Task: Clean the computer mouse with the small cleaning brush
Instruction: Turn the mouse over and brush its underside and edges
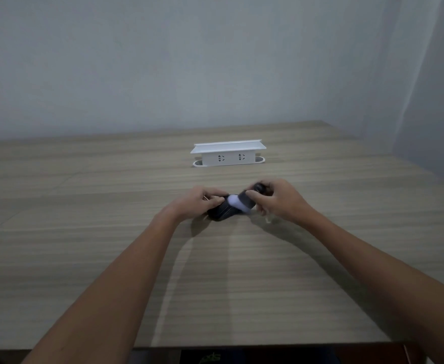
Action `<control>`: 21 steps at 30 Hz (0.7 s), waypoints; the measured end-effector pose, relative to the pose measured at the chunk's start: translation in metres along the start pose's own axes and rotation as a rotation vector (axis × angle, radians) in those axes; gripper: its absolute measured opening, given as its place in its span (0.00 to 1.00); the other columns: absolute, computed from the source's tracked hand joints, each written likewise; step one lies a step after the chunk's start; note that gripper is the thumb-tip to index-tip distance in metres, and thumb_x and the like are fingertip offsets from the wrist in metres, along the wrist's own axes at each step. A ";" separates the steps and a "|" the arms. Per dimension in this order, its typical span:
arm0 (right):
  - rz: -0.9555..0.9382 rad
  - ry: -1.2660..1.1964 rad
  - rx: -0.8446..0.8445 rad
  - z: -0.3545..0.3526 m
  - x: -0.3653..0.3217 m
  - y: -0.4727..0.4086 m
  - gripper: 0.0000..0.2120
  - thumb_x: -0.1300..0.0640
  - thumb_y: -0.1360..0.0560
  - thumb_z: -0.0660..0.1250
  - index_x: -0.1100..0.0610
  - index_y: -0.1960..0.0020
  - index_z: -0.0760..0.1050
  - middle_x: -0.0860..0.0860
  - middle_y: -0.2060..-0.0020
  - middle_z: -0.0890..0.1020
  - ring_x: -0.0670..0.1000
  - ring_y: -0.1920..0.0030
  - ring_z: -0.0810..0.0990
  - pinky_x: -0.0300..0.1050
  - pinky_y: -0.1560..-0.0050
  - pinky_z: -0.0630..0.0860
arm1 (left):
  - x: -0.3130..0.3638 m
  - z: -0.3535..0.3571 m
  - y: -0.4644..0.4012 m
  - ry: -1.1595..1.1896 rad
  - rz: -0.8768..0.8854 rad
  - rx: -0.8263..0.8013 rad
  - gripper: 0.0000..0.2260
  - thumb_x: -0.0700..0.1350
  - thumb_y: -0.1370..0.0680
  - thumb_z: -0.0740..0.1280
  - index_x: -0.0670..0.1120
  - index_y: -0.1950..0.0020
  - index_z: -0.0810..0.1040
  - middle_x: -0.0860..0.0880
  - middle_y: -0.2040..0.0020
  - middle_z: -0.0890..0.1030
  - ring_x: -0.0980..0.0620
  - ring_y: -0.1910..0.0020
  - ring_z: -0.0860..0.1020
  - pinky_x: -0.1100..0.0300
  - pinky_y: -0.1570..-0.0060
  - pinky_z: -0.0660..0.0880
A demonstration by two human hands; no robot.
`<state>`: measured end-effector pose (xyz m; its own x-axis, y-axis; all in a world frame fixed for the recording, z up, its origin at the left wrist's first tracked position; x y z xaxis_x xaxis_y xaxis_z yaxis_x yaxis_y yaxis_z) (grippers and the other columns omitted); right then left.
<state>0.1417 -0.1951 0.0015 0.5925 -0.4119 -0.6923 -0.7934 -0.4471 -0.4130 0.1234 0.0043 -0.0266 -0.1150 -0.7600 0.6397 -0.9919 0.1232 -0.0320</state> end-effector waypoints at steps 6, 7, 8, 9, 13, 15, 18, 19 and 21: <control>0.022 -0.108 0.029 -0.004 -0.002 0.002 0.07 0.58 0.22 0.70 0.61 0.50 0.84 0.54 0.70 0.84 0.48 0.73 0.81 0.44 0.67 0.79 | -0.007 0.001 -0.002 0.072 -0.022 0.042 0.15 0.46 0.18 0.65 0.50 0.32 0.80 0.44 0.43 0.85 0.48 0.44 0.82 0.60 0.44 0.77; -0.002 -0.073 -0.044 0.004 -0.006 0.004 0.07 0.57 0.22 0.71 0.60 0.50 0.84 0.53 0.70 0.84 0.47 0.72 0.80 0.44 0.65 0.79 | -0.007 0.002 -0.002 0.076 -0.018 0.050 0.15 0.46 0.18 0.65 0.49 0.33 0.80 0.43 0.43 0.85 0.48 0.44 0.82 0.60 0.45 0.77; -0.017 -0.003 -0.066 0.009 -0.007 0.004 0.07 0.56 0.23 0.71 0.59 0.51 0.85 0.51 0.70 0.84 0.46 0.71 0.80 0.45 0.63 0.78 | -0.006 0.002 -0.002 0.080 -0.015 0.061 0.14 0.46 0.19 0.65 0.49 0.33 0.80 0.41 0.44 0.85 0.49 0.46 0.82 0.57 0.44 0.77; -0.019 0.071 -0.035 0.008 -0.004 0.002 0.06 0.56 0.24 0.71 0.58 0.53 0.85 0.51 0.70 0.85 0.46 0.71 0.80 0.45 0.62 0.79 | -0.007 0.001 -0.002 0.088 -0.019 0.076 0.14 0.46 0.19 0.65 0.49 0.34 0.80 0.40 0.45 0.85 0.49 0.49 0.81 0.53 0.43 0.77; -0.028 0.189 0.129 -0.007 -0.006 0.000 0.07 0.56 0.26 0.70 0.58 0.55 0.85 0.53 0.68 0.86 0.51 0.68 0.83 0.49 0.61 0.81 | -0.007 0.004 0.000 0.106 -0.038 0.097 0.13 0.47 0.19 0.66 0.51 0.35 0.81 0.44 0.53 0.82 0.48 0.56 0.78 0.49 0.45 0.78; -0.069 0.113 0.004 0.006 -0.016 0.005 0.06 0.56 0.25 0.71 0.57 0.53 0.85 0.51 0.67 0.86 0.45 0.69 0.83 0.41 0.63 0.80 | -0.007 0.004 0.000 0.119 -0.038 0.106 0.13 0.47 0.19 0.66 0.49 0.35 0.81 0.44 0.53 0.82 0.48 0.55 0.78 0.47 0.44 0.77; -0.082 0.192 -0.036 0.014 -0.018 0.005 0.05 0.57 0.25 0.71 0.56 0.53 0.85 0.50 0.66 0.86 0.48 0.65 0.83 0.38 0.63 0.76 | -0.006 0.002 0.001 0.122 -0.060 0.130 0.13 0.47 0.19 0.67 0.48 0.35 0.80 0.44 0.53 0.81 0.48 0.54 0.77 0.47 0.42 0.77; -0.076 0.251 0.022 0.009 -0.014 0.001 0.06 0.57 0.25 0.71 0.57 0.53 0.85 0.51 0.64 0.86 0.51 0.63 0.84 0.43 0.61 0.76 | -0.005 0.002 0.002 0.115 -0.066 0.133 0.13 0.47 0.19 0.66 0.49 0.35 0.80 0.44 0.52 0.80 0.48 0.54 0.77 0.48 0.43 0.77; -0.073 0.335 0.109 -0.001 -0.011 -0.001 0.07 0.57 0.25 0.70 0.58 0.54 0.84 0.52 0.62 0.86 0.54 0.60 0.83 0.48 0.58 0.77 | -0.003 0.002 0.003 0.096 -0.077 0.130 0.14 0.47 0.19 0.66 0.49 0.34 0.80 0.42 0.50 0.81 0.49 0.53 0.78 0.52 0.44 0.76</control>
<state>0.1356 -0.1910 0.0103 0.6469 -0.6275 -0.4334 -0.7466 -0.4051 -0.5277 0.1207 0.0051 -0.0303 -0.0384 -0.6990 0.7141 -0.9970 -0.0213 -0.0745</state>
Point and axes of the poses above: each hand's wrist, its own y-axis away from the middle knuckle, its own z-axis out of the palm, x = y × z, the point moved 8 cm from there along -y, towards the middle knuckle
